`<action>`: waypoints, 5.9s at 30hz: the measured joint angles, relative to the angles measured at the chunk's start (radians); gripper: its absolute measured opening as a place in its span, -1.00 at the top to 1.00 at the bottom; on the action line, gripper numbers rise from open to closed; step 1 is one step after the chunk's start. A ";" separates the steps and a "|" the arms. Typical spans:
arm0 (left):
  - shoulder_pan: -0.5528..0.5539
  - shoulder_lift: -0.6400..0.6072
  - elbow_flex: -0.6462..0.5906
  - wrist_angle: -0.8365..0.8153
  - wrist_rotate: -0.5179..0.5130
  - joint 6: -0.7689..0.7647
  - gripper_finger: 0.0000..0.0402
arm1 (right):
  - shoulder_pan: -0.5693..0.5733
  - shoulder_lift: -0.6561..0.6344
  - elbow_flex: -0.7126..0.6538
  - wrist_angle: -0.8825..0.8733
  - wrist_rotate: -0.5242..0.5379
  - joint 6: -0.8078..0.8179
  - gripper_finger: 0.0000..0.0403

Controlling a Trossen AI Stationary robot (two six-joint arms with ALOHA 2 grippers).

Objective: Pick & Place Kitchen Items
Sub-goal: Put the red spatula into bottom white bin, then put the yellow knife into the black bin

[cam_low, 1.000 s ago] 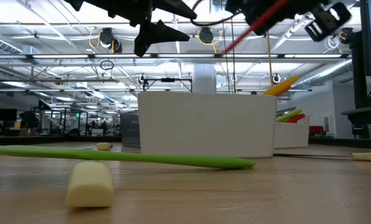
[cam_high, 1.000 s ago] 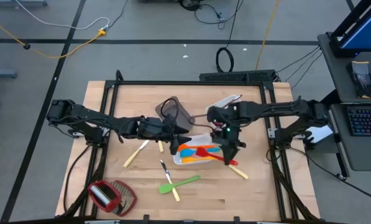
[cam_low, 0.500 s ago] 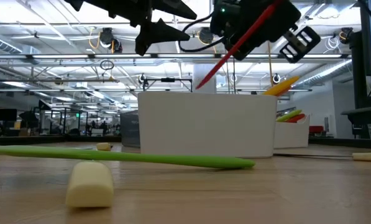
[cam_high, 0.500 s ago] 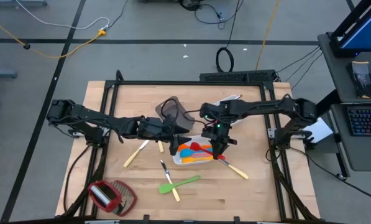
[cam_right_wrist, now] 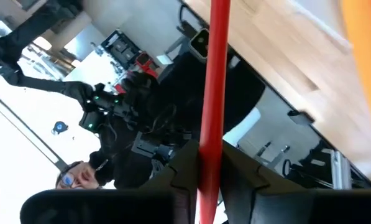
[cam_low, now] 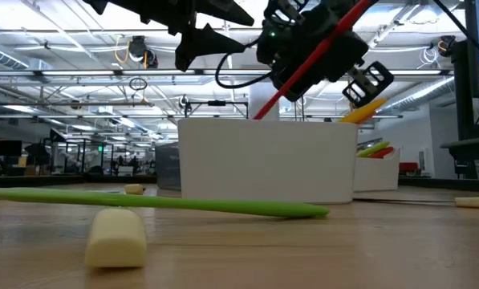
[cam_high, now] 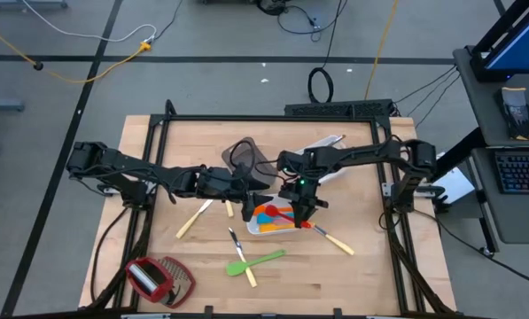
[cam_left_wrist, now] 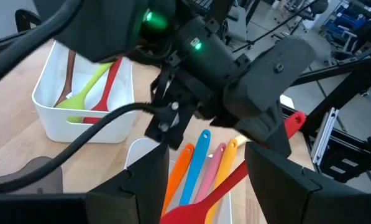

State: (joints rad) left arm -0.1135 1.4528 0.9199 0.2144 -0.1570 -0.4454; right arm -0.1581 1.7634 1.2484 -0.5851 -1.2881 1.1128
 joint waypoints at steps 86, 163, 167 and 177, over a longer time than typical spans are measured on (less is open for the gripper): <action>0.002 0.000 0.000 0.047 0.000 -0.001 -0.08 | 0.429 -0.475 -0.001 -0.565 1.099 -0.366 0.24; 0.031 -0.595 -0.495 0.034 0.063 0.187 -0.08 | 0.631 -0.410 -0.449 -0.070 1.201 -0.235 0.03; 0.030 -0.662 -0.540 0.034 0.052 0.174 -0.08 | 0.631 -0.341 -0.449 -0.045 1.156 -0.235 0.03; 0.011 -0.693 -0.576 0.035 0.053 0.133 -0.08 | 0.631 -0.200 -0.443 -0.018 1.161 -0.182 0.03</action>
State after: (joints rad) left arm -0.1027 0.7601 0.3439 0.2493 -0.1044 -0.3126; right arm 0.4732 1.5637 0.8059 -0.6034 -0.1266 0.9310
